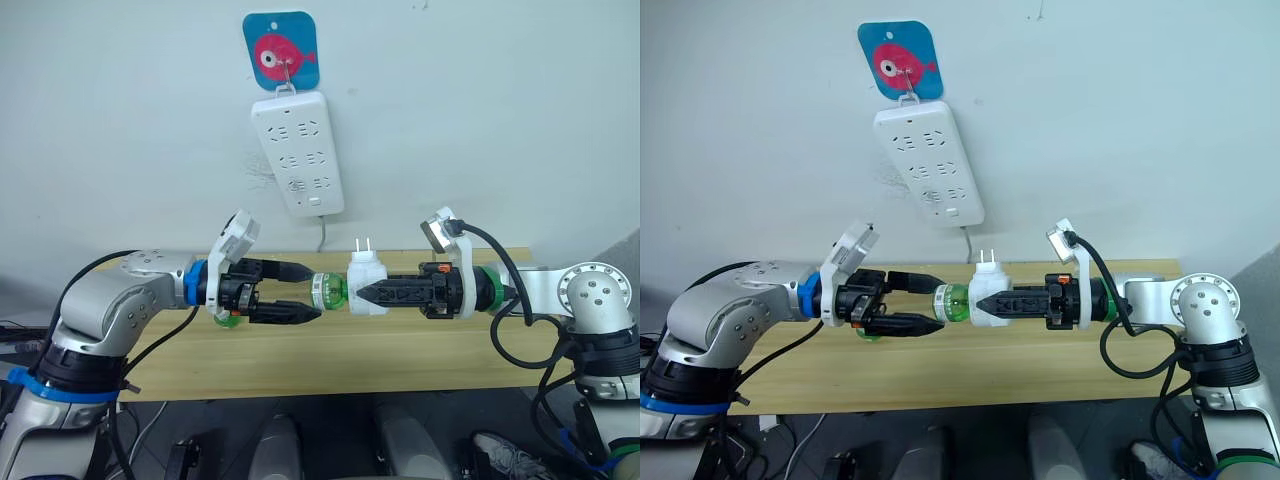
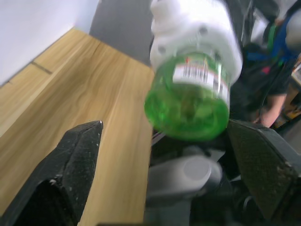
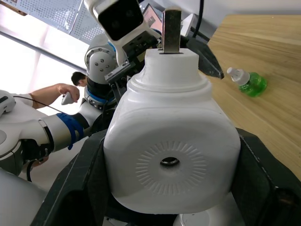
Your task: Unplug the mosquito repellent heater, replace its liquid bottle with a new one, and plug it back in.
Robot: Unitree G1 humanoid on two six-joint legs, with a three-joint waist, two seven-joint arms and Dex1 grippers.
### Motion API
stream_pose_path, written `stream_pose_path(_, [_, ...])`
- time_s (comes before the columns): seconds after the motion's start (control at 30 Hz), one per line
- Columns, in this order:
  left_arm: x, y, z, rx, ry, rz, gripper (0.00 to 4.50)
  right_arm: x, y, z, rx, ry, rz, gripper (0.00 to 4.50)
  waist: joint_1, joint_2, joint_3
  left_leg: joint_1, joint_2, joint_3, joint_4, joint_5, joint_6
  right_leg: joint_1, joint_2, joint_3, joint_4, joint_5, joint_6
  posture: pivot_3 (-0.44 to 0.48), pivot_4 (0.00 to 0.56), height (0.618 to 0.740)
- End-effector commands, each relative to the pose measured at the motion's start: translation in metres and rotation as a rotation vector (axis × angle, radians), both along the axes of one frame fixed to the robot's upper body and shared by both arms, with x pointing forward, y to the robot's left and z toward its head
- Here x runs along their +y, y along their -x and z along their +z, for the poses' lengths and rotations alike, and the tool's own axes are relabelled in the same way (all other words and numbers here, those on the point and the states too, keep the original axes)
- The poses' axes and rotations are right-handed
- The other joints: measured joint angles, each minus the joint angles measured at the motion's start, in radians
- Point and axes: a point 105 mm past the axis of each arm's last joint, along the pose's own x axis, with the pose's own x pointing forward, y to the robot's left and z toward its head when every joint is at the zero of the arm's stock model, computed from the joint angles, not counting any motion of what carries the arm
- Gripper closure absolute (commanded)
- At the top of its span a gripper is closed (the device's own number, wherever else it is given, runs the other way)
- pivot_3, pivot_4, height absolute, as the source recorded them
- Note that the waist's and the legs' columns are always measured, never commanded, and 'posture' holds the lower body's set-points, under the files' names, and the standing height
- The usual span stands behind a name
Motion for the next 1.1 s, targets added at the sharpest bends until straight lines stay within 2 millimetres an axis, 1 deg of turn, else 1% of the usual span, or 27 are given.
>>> stream_pose_path(0.03, [-0.002,-0.005,0.002,-0.264,-0.046,-0.015,0.00,-0.001,0.004,0.009,-0.027,-0.029,0.016,1.50,0.001,0.000,0.000,0.000,0.000,0.000,0.000,0.000,0.000,0.000,0.000,0.000,0.000,0.000,0.000,-0.074,0.211,0.740])
stream_pose_path(0.13, [-0.005,-0.011,0.003,-0.564,-0.039,-0.020,0.00,-0.001,0.004,0.009,-0.027,-0.029,0.014,1.50,0.004,0.000,0.000,0.000,0.000,0.001,0.000,0.000,0.000,0.000,0.000,0.001,-0.001,0.000,0.000,-0.075,0.211,0.740])
stream_pose_path(0.2, [-0.007,-0.007,0.002,-0.686,-0.019,-0.066,0.00,-0.001,0.004,0.009,-0.026,-0.029,0.013,1.50,0.006,0.000,0.000,-0.001,0.000,0.001,0.001,0.000,0.000,0.000,0.000,0.001,-0.001,0.000,0.000,-0.075,0.211,0.740])
stream_pose_path(0.27, [-0.012,-0.001,0.009,-0.817,0.048,-0.071,0.00,-0.001,0.004,0.009,-0.025,-0.030,0.012,1.50,0.007,0.000,0.000,-0.001,0.000,0.002,0.000,0.000,0.000,0.000,0.000,0.001,-0.001,0.000,0.000,-0.080,0.216,0.740])
stream_pose_path(0.33, [-0.015,0.009,0.009,-0.873,0.088,-0.087,0.00,-0.001,0.004,0.009,-0.024,-0.030,0.012,1.50,0.007,0.000,0.000,-0.001,0.000,0.002,0.000,0.000,0.000,0.000,-0.001,0.001,-0.002,0.000,0.000,-0.079,0.216,0.740])
stream_pose_path(0.43, [-0.019,0.020,0.006,-0.908,0.118,-0.117,0.00,-0.001,0.005,0.008,-0.022,-0.030,0.011,1.50,0.004,0.000,0.000,-0.001,0.000,0.002,0.000,0.000,0.000,0.000,-0.001,0.001,-0.001,0.000,0.000,-0.079,0.219,0.740])
stream_pose_path(0.5, [-0.021,0.021,0.007,-0.920,0.130,-0.113,0.00,-0.001,0.005,0.008,-0.020,-0.030,0.011,1.50,0.003,0.000,0.000,-0.001,0.000,0.001,0.000,0.000,0.000,0.000,0.000,0.001,-0.001,0.000,0.000,-0.078,0.219,0.740])
stream_pose_path(0.7, [-0.025,0.014,0.014,-0.980,0.154,-0.095,0.00,-0.001,0.005,0.007,-0.017,-0.030,0.015,1.50,0.003,0.000,0.000,-0.001,-0.001,0.001,0.002,0.000,0.000,0.001,0.000,0.001,0.000,0.001,0.000,-0.077,0.220,0.740])
stream_pose_path(0.83, [-0.025,0.016,0.008,-0.980,0.142,-0.122,0.00,0.000,0.005,0.008,-0.017,-0.031,0.016,1.50,0.003,0.000,0.000,-0.001,-0.001,0.001,0.002,0.000,0.000,0.001,0.000,0.001,0.000,0.001,0.000,-0.075,0.220,0.740])
stream_pose_path(0.93, [-0.026,0.016,0.006,-0.978,0.146,-0.122,0.60,0.000,0.005,0.008,-0.018,-0.032,0.017,1.50,0.001,0.000,0.000,-0.001,0.000,0.001,0.001,0.000,0.000,0.001,0.000,0.001,-0.001,0.001,0.000,-0.074,0.219,0.740])
stream_pose_path(1.1, [-0.027,0.014,0.004,-0.977,0.143,-0.112,2.16,0.001,0.005,0.009,-0.019,-0.036,0.020,1.50,0.001,0.000,0.000,-0.001,0.000,0.001,0.002,0.000,0.000,0.001,0.000,0.001,0.000,0.001,0.000,-0.075,0.217,0.740])
